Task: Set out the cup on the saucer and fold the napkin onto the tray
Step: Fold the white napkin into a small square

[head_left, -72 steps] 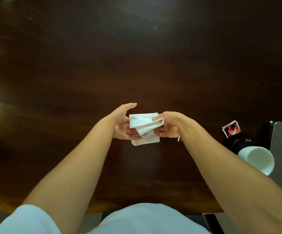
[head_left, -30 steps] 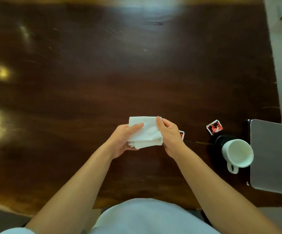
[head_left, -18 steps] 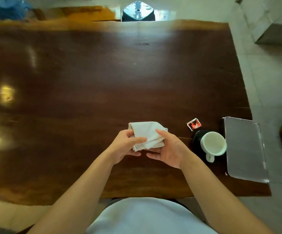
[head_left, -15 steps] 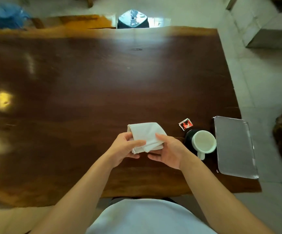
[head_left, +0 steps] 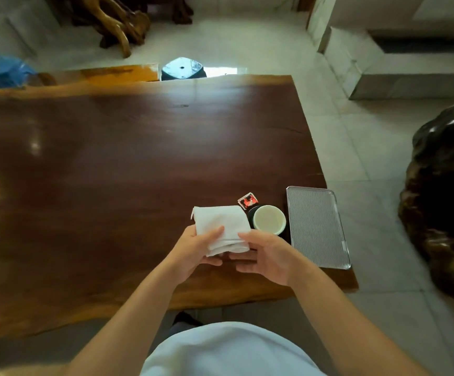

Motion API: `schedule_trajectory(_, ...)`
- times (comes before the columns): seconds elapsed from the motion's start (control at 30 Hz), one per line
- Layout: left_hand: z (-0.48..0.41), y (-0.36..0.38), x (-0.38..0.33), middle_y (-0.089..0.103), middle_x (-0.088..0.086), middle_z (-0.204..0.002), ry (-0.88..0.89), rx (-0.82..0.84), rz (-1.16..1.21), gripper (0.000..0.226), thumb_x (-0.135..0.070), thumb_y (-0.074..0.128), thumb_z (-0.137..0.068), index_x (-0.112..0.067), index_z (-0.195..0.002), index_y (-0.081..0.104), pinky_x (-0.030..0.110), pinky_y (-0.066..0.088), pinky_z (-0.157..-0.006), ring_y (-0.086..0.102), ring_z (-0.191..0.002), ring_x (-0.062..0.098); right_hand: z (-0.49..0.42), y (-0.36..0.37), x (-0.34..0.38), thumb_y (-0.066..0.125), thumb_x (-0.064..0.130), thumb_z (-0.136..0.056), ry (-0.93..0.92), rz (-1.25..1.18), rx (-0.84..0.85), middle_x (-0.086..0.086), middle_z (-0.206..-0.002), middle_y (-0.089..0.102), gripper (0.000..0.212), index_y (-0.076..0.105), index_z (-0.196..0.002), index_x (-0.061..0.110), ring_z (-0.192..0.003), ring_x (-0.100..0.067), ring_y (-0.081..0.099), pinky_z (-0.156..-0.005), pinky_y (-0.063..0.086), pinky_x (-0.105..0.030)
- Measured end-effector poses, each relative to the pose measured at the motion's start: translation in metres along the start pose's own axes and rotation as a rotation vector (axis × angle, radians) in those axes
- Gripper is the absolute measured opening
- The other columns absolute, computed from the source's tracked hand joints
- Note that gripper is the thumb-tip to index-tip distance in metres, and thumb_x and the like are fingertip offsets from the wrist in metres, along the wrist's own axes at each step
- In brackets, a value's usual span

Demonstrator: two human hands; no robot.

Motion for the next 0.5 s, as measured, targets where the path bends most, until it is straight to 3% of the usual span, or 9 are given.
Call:
schedule_trajectory(0.1, 0.012, 0.014, -0.003, 0.073, -0.007, -0.105, 0.06, 0.073, -0.178, 0.036, -0.026, 0.075, -0.088, -0.025, -0.122, 0.063, 0.029, 0.061, -0.067, 0.072, -0.096, 0.012, 0.016, -0.02, -0.002, 0.078, 0.037, -0.079, 0.009, 0.001, -0.03, -0.01, -0.123, 0.067, 0.049, 0.061, -0.122, 0.022, -0.116, -0.03, 0.063, -0.093, 0.054, -0.047)
schedule_trajectory(0.27, 0.032, 0.034, -0.006, 0.069, -0.001, -0.123, 0.119, 0.158, -0.262, 0.047, -0.005, 0.076, -0.085, -0.021, -0.127, 0.063, 0.033, 0.062, -0.075, 0.068, -0.111, 0.015, 0.034, -0.033, 0.0, 0.073, 0.029, -0.087, -0.022, 0.209, -0.146, -0.006, -0.123, 0.066, 0.033, 0.065, -0.117, 0.018, -0.11, -0.024, 0.064, -0.092, 0.055, -0.042)
schedule_trajectory(0.33, 0.037, 0.041, -0.004, 0.069, 0.0, -0.124, 0.12, 0.165, -0.287, 0.038, -0.008, 0.072, -0.09, -0.018, -0.126, 0.064, 0.033, 0.062, -0.078, 0.069, -0.112, 0.017, 0.046, -0.041, 0.014, 0.077, 0.034, -0.084, -0.245, 0.508, -0.366, 0.004, -0.123, 0.061, 0.04, 0.062, -0.119, 0.025, -0.11, -0.016, 0.059, -0.085, 0.054, -0.03)
schedule_trajectory(0.4, 0.042, 0.046, -0.003, 0.072, 0.001, -0.118, 0.109, 0.178, -0.283, 0.022, -0.014, 0.066, -0.095, -0.016, -0.117, 0.068, 0.034, 0.062, -0.08, 0.071, -0.108, 0.016, 0.068, -0.025, 0.036, 0.077, 0.047, -0.079, -0.624, 0.885, -0.52, 0.013, -0.123, 0.051, 0.05, 0.06, -0.124, 0.033, -0.115, -0.009, 0.044, -0.088, 0.042, -0.021)
schedule_trajectory(0.43, 0.044, 0.05, -0.003, 0.073, 0.002, -0.115, 0.106, 0.19, -0.276, 0.019, -0.016, 0.064, -0.097, -0.015, -0.115, 0.069, 0.035, 0.062, -0.081, 0.072, -0.106, 0.017, 0.077, -0.009, 0.041, 0.075, 0.051, -0.078, -0.782, 1.014, -0.499, 0.013, -0.124, 0.051, 0.052, 0.062, -0.125, 0.034, -0.116, -0.008, 0.041, -0.091, 0.038, -0.021)
schedule_trajectory(0.5, 0.047, 0.056, -0.004, 0.074, 0.006, -0.113, 0.099, 0.223, -0.257, 0.019, -0.013, 0.06, -0.099, -0.009, -0.115, 0.069, 0.038, 0.062, -0.084, 0.072, -0.105, 0.021, 0.084, 0.017, 0.042, 0.071, 0.048, -0.082, -0.944, 1.143, -0.422, 0.008, -0.123, 0.059, 0.045, 0.067, -0.123, 0.029, -0.114, -0.011, 0.046, -0.092, 0.045, -0.025)
Point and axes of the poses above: each hand's wrist, its own z-axis away from the middle knuckle, its own y-axis out of the palm, x = y × z, the point moved 7 cm from there along -z, towards the middle knuckle
